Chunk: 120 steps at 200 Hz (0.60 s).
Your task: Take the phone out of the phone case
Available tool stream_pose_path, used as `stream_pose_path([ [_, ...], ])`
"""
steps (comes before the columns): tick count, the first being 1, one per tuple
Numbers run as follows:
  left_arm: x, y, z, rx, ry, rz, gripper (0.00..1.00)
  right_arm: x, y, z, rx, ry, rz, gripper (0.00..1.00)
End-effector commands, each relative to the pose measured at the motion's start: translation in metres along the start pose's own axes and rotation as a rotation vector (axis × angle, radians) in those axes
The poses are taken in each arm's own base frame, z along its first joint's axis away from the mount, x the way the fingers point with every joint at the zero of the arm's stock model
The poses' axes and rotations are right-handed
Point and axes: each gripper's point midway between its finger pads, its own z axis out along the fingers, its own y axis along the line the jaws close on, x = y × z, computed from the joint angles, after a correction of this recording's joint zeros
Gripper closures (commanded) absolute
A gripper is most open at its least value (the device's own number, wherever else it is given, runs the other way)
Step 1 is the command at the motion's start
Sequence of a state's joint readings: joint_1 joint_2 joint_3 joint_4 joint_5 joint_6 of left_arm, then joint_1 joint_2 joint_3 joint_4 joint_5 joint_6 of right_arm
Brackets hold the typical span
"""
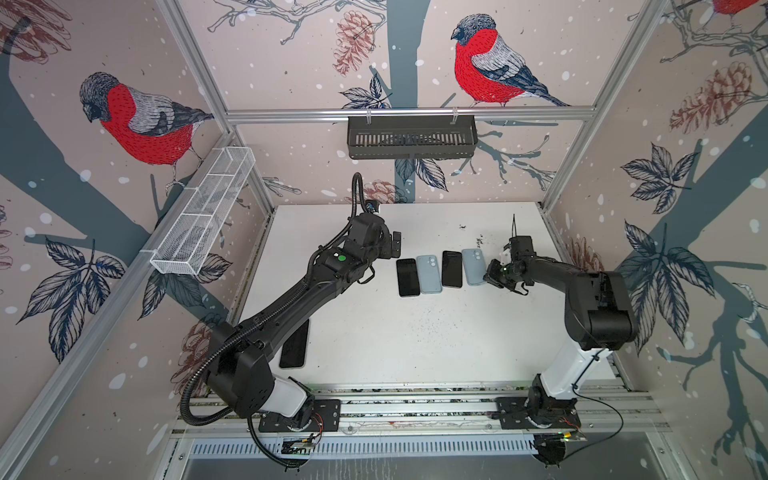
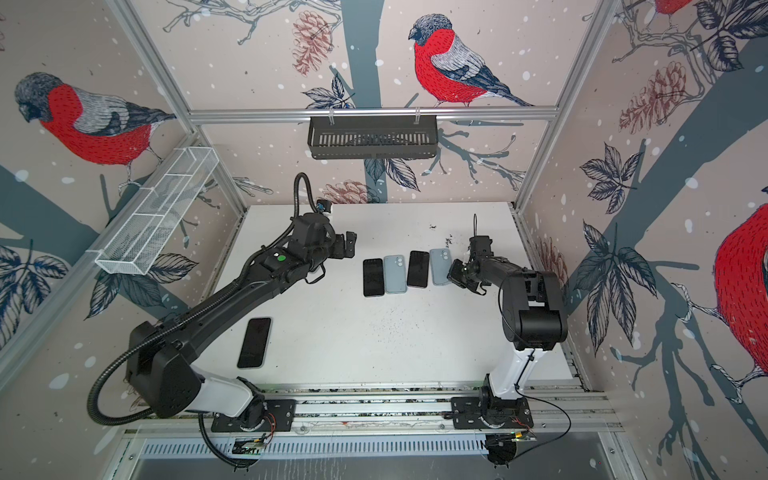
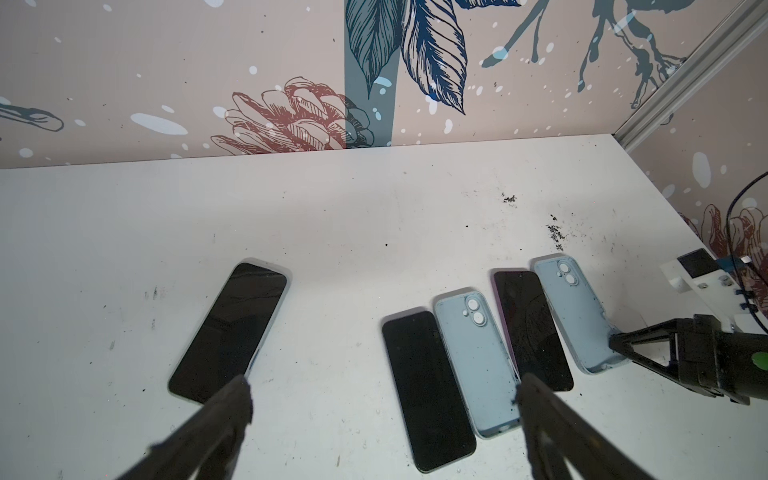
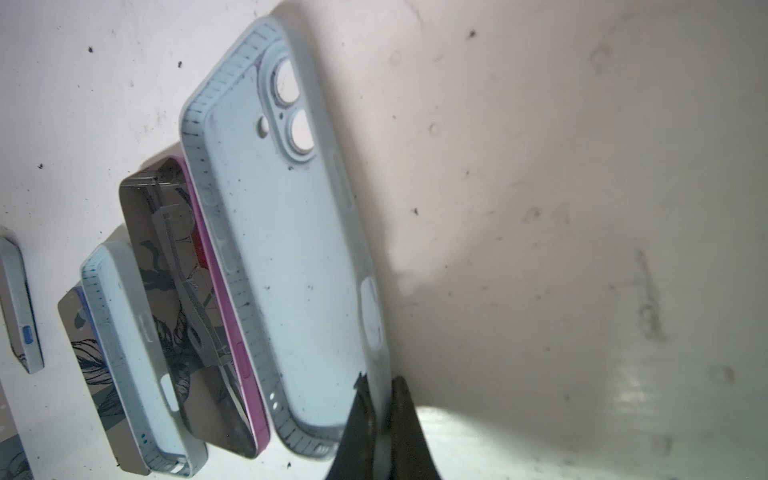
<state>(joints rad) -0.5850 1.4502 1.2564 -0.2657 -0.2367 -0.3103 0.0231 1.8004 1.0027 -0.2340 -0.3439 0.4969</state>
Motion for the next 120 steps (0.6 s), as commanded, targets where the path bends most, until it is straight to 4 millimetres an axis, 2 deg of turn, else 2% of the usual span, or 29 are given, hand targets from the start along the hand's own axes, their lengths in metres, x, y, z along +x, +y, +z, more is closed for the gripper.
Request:
stream_pose_path([
  [1, -0.009, 0.003, -0.004, 0.002, -0.041, -0.03, 0.02, 0.005, -0.012, -0.005, 0.078, 0.013, -0.041, 1.0],
  [51, -0.001, 0.009, -0.006, -0.008, -0.034, -0.037, 0.02, 0.008, -0.014, -0.008, 0.09, 0.015, -0.056, 1.0],
  [120, 0.003, 0.013, -0.007, -0.018, -0.03, -0.039, 0.02, 0.007, 0.013, 0.005, 0.04, 0.018, -0.126, 1.0],
])
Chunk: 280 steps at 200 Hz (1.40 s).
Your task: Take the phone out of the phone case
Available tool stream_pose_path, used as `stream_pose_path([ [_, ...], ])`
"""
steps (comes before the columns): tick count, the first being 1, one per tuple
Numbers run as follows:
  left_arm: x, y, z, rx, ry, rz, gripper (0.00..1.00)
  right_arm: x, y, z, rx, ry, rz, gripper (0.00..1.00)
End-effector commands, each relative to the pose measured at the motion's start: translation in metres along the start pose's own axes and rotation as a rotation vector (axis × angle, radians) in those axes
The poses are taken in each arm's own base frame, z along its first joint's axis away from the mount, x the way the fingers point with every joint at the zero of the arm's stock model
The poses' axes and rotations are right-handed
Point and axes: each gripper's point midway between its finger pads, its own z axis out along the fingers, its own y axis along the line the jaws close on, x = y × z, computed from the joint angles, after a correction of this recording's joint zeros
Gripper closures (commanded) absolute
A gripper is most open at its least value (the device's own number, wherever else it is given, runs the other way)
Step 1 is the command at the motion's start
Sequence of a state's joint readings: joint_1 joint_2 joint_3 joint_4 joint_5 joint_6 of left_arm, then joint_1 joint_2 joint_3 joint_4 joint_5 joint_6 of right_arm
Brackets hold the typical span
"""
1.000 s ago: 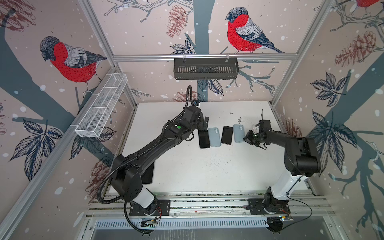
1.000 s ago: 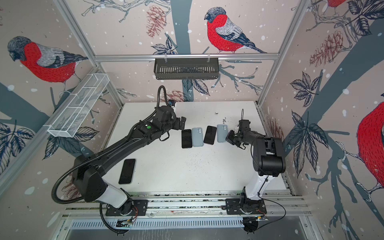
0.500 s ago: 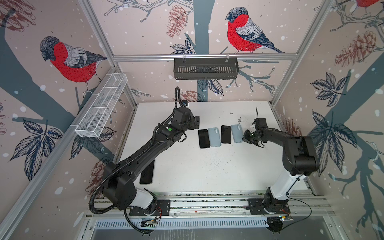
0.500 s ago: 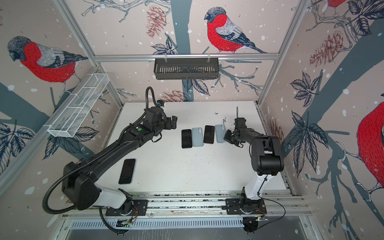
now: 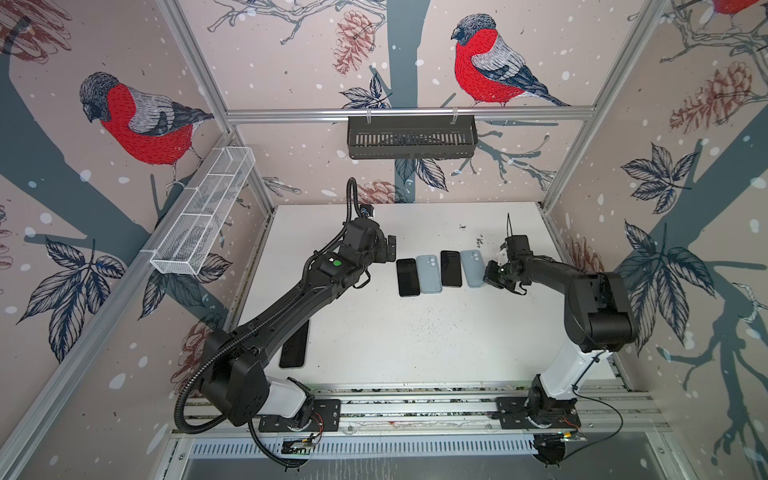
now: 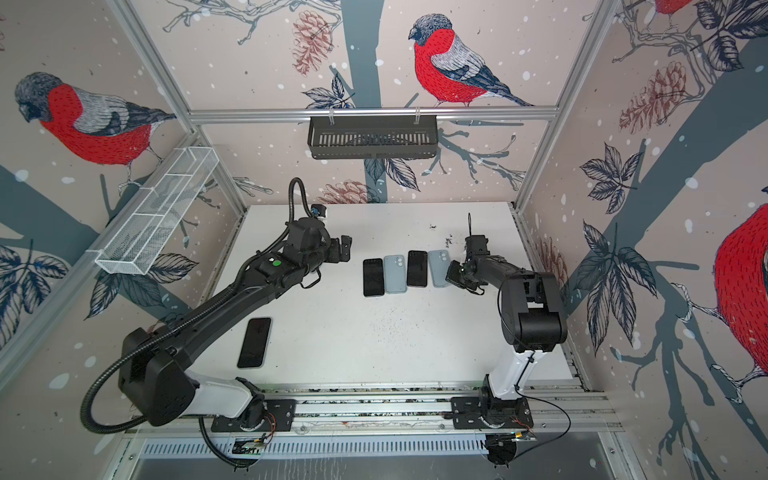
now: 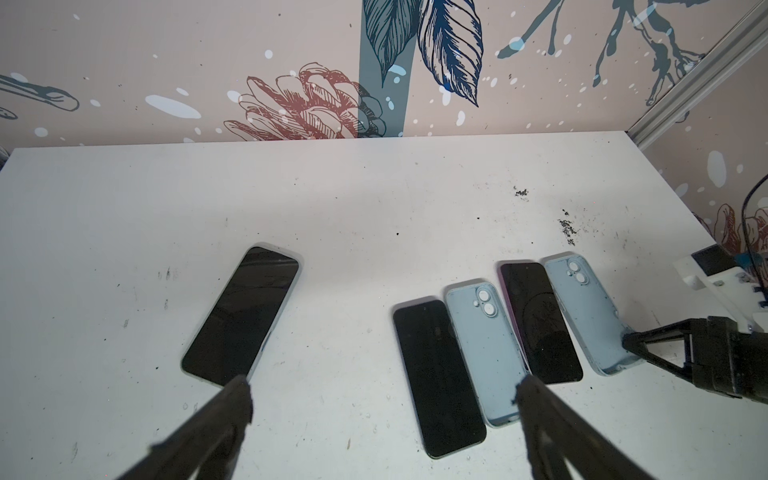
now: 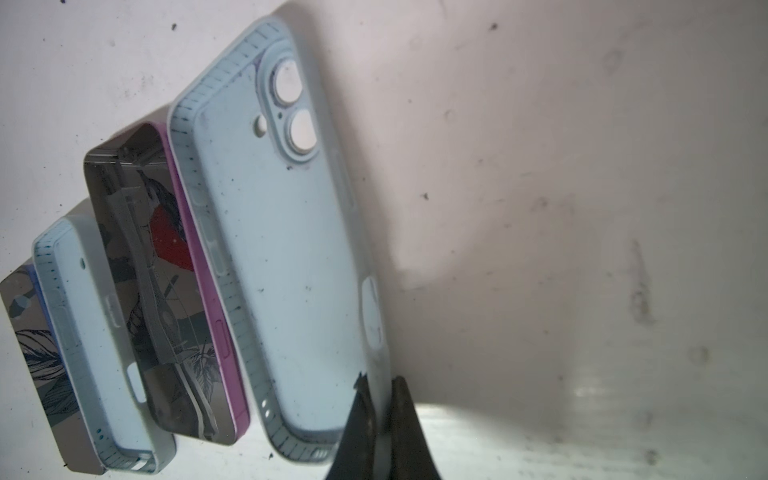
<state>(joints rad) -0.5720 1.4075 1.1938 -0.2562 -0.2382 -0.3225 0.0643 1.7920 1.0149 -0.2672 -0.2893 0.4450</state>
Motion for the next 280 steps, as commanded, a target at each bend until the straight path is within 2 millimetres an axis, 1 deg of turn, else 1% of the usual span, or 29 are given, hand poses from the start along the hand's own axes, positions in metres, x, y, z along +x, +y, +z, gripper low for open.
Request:
stream_pose_path([
  [1, -0.008, 0.002, -0.003, -0.002, -0.037, -0.022, 0.02, 0.001, 0.008, 0.004, -0.005, 0.011, -0.046, 1.0],
  [15, -0.006, 0.003, -0.004, -0.003, -0.035, -0.022, 0.02, 0.002, 0.013, 0.006, -0.006, 0.019, -0.069, 1.0],
  [49, -0.001, 0.005, -0.003, -0.005, -0.027, -0.028, 0.02, 0.008, 0.012, 0.011, -0.004, 0.029, -0.067, 1.0],
  [70, 0.0, 0.005, -0.002, -0.004, -0.024, -0.03, 0.02, 0.012, 0.013, 0.013, -0.011, 0.039, -0.066, 0.94],
  [77, 0.001, 0.005, -0.001, -0.004, -0.022, -0.029, 0.02, 0.013, 0.012, 0.013, -0.012, 0.042, -0.066, 0.89],
  [82, 0.001, 0.005, -0.001, -0.004, -0.023, -0.03, 0.02, 0.014, 0.012, 0.013, -0.012, 0.045, -0.063, 0.84],
  [85, 0.001, 0.005, -0.001, -0.005, -0.022, -0.03, 0.02, 0.015, 0.012, 0.013, -0.01, 0.047, -0.065, 0.79],
  [94, 0.002, 0.005, -0.001, -0.008, -0.02, -0.03, 0.02, 0.016, 0.01, 0.012, -0.005, 0.052, -0.06, 0.6],
  [101, 0.002, 0.006, -0.001, -0.013, -0.019, -0.03, 0.02, 0.018, 0.009, 0.012, -0.002, 0.057, -0.057, 0.52],
  [112, 0.002, 0.009, 0.0, -0.023, -0.014, -0.037, 0.02, 0.02, 0.006, 0.009, 0.007, 0.061, -0.051, 0.44],
  [131, 0.005, 0.014, 0.003, -0.04, 0.001, -0.041, 0.02, 0.024, 0.0, 0.004, 0.029, 0.074, -0.03, 0.35],
  [136, 0.006, 0.015, 0.004, -0.048, 0.006, -0.036, 0.02, 0.025, -0.002, 0.002, 0.039, 0.079, -0.025, 0.3],
  [142, 0.009, 0.019, 0.006, -0.067, 0.017, -0.034, 0.02, 0.025, -0.005, 0.0, 0.053, 0.084, -0.022, 0.27],
  [163, 0.021, 0.042, 0.017, -0.162, 0.08, -0.063, 0.02, 0.028, -0.005, -0.012, 0.053, 0.087, -0.009, 0.17],
  [172, 0.026, 0.052, 0.021, -0.196, 0.104, -0.087, 0.02, 0.028, -0.001, -0.02, 0.038, 0.072, -0.011, 0.12],
  [198, 0.043, 0.08, 0.032, -0.287, 0.182, -0.107, 0.02, 0.023, 0.01, -0.047, 0.006, -0.006, -0.028, 0.07],
  [216, 0.057, 0.097, 0.044, -0.327, 0.253, -0.091, 0.02, 0.017, 0.03, -0.071, -0.059, -0.09, -0.066, 0.0],
  [237, 0.073, 0.112, 0.06, -0.351, 0.353, -0.041, 0.02, 0.016, 0.055, -0.092, -0.131, -0.166, -0.125, 0.0],
  [249, 0.082, 0.121, 0.068, -0.367, 0.405, -0.01, 0.02, 0.016, 0.065, -0.1, -0.157, -0.195, -0.139, 0.0],
  [265, 0.087, 0.129, 0.077, -0.374, 0.45, 0.028, 0.02, 0.017, 0.078, -0.108, -0.201, -0.218, -0.146, 0.0],
  [280, 0.091, 0.137, 0.086, -0.377, 0.49, 0.06, 0.02, 0.022, 0.089, -0.109, -0.228, -0.218, -0.154, 0.0],
])
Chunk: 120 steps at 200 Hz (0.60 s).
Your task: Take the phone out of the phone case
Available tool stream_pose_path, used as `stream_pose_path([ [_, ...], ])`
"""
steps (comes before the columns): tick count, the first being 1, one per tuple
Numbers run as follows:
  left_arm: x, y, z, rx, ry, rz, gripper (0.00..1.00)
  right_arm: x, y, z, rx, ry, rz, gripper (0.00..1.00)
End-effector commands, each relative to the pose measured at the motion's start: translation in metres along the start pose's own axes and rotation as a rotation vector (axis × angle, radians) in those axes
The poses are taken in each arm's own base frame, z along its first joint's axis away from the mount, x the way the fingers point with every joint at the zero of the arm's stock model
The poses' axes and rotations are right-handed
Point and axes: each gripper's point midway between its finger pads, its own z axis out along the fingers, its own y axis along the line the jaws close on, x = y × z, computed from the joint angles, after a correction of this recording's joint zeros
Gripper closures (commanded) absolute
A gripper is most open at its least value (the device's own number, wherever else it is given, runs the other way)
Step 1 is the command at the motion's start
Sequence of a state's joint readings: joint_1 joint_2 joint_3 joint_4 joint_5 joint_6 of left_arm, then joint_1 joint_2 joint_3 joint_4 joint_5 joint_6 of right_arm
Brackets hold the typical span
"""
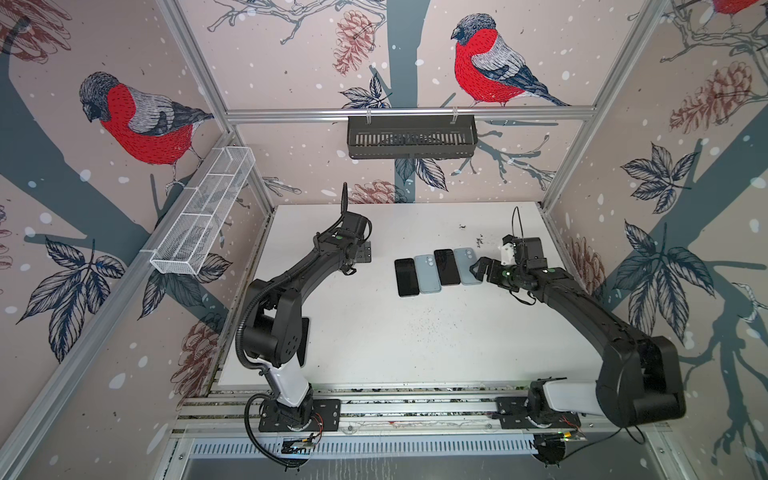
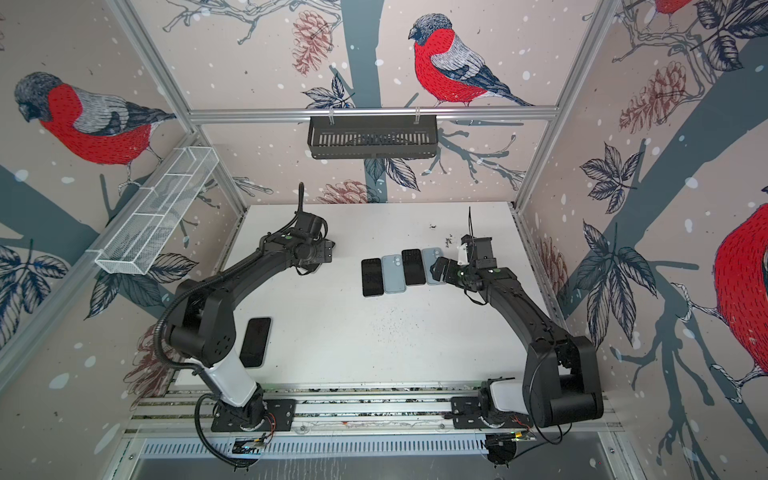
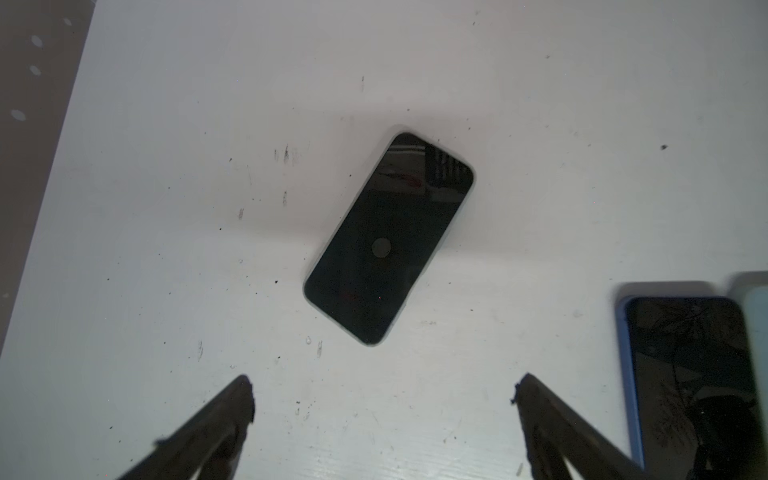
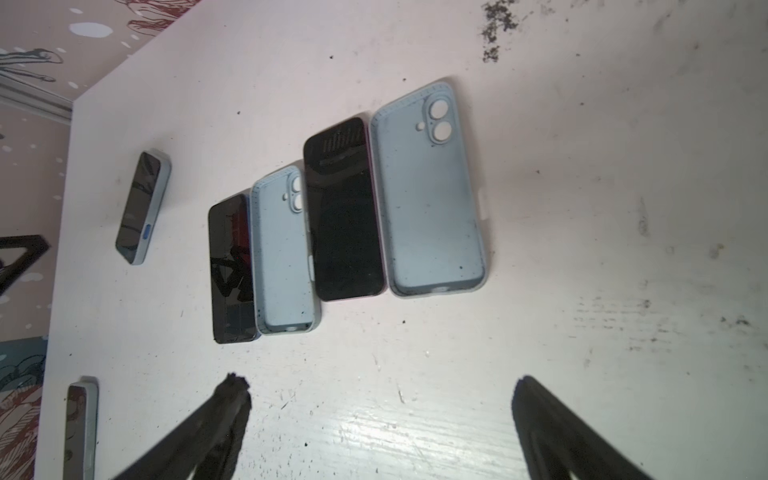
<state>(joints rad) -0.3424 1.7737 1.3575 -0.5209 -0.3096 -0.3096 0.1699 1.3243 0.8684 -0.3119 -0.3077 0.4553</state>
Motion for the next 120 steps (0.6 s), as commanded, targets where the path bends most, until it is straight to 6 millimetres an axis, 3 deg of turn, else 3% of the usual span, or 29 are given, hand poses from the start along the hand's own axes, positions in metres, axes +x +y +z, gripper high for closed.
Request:
stream_pose_path([
  [1, 0.009, 0.008, 0.012, -0.022, 0.079, 0.096, 0.02, -0.005, 0.021, -0.003, -0.064, -0.034, 0.003, 0.0],
  [31, 0.012, 0.013, 0.034, -0.04, 0.172, 0.162, 0.02, 0.004, 0.042, 0.003, -0.106, -0.01, -0.02, 0.0],
  [56, 0.017, 0.005, 0.05, -0.005, 0.232, 0.222, 0.02, 0.011, 0.057, 0.009, -0.128, 0.012, -0.036, 0.0],
  [120, 0.015, -0.003, 0.076, 0.056, 0.286, 0.228, 0.03, 0.025, 0.093, 0.018, -0.176, 0.042, -0.087, 0.0],
])
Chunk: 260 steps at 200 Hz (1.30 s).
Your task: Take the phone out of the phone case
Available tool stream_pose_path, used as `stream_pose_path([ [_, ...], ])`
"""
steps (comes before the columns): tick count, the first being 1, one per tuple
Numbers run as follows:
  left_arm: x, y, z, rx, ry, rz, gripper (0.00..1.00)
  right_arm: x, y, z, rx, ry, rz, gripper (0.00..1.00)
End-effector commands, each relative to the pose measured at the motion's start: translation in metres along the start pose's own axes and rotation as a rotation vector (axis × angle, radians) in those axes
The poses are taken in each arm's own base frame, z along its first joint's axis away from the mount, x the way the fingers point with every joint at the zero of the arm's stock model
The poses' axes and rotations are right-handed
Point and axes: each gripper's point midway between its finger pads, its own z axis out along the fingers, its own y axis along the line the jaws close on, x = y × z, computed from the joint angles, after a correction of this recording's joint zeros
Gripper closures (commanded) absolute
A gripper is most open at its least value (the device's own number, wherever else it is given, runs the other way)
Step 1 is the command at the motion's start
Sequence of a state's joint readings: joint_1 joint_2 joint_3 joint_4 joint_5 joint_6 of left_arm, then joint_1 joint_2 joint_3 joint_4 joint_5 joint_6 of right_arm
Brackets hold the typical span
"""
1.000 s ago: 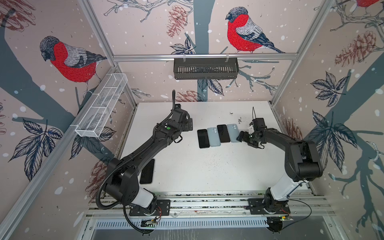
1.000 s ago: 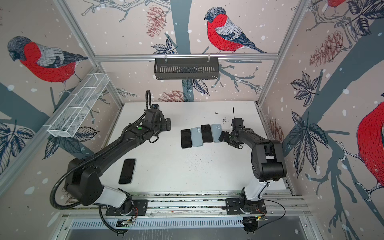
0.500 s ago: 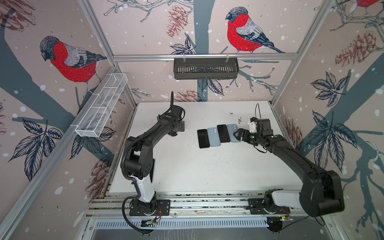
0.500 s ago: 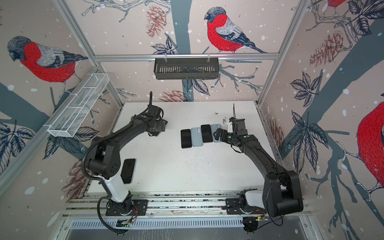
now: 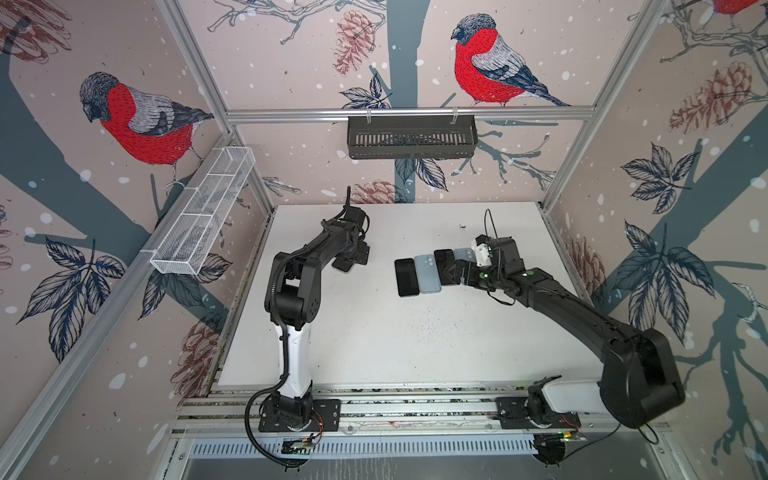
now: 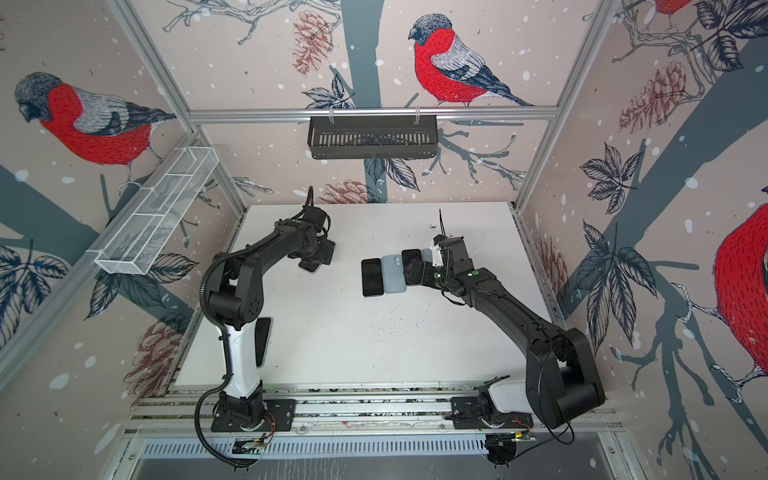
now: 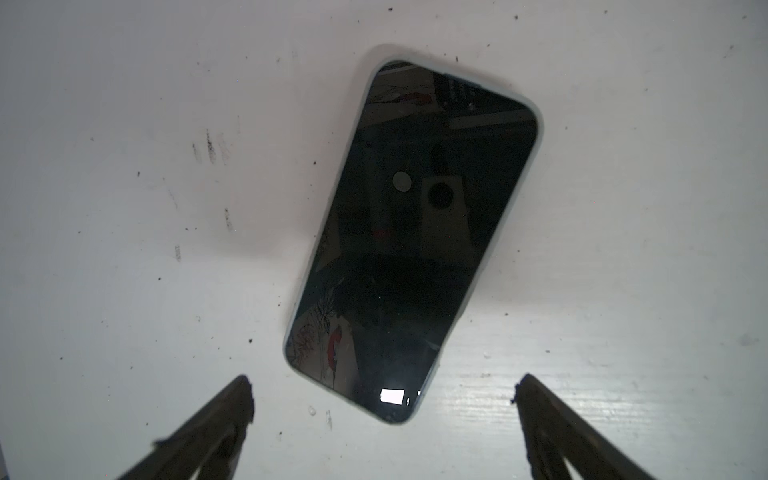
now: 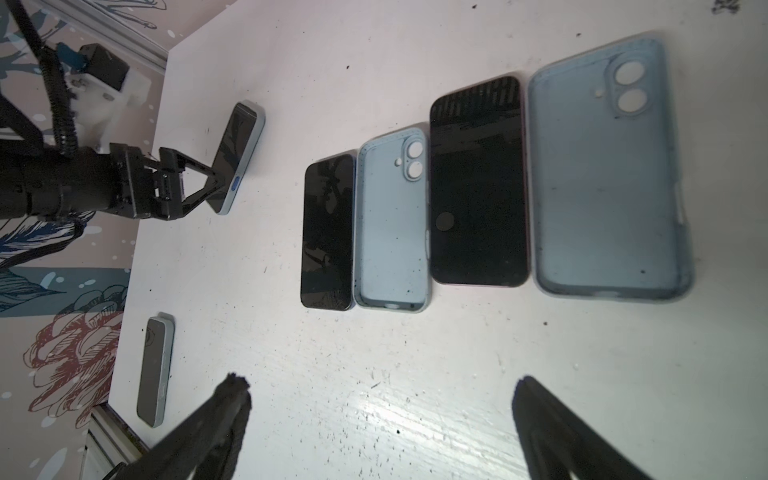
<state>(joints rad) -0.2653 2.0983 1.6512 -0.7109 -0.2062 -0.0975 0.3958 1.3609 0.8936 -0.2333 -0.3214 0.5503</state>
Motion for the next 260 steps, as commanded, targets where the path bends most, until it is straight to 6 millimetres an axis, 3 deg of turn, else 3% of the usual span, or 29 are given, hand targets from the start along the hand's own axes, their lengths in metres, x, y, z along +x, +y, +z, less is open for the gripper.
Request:
stream_pose_path([
  [1, 0.003, -0.004, 0.005, 0.035, 0.043, 0.033, 0.04, -0.004, 0.013, 0.003, -0.018, -0.021, -0.007, 0.0],
  [108, -0.012, -0.003, 0.027, 0.099, 0.082, 0.046, 0.06, 0.018, 0.038, 0.02, -0.042, 0.041, -0.038, 0.0],
  [260, -0.011, -0.002, 0.047, 0.134, 0.139, 0.047, 0.07, 0.017, 0.045, 0.023, -0.032, 0.051, -0.046, 0.0],
])
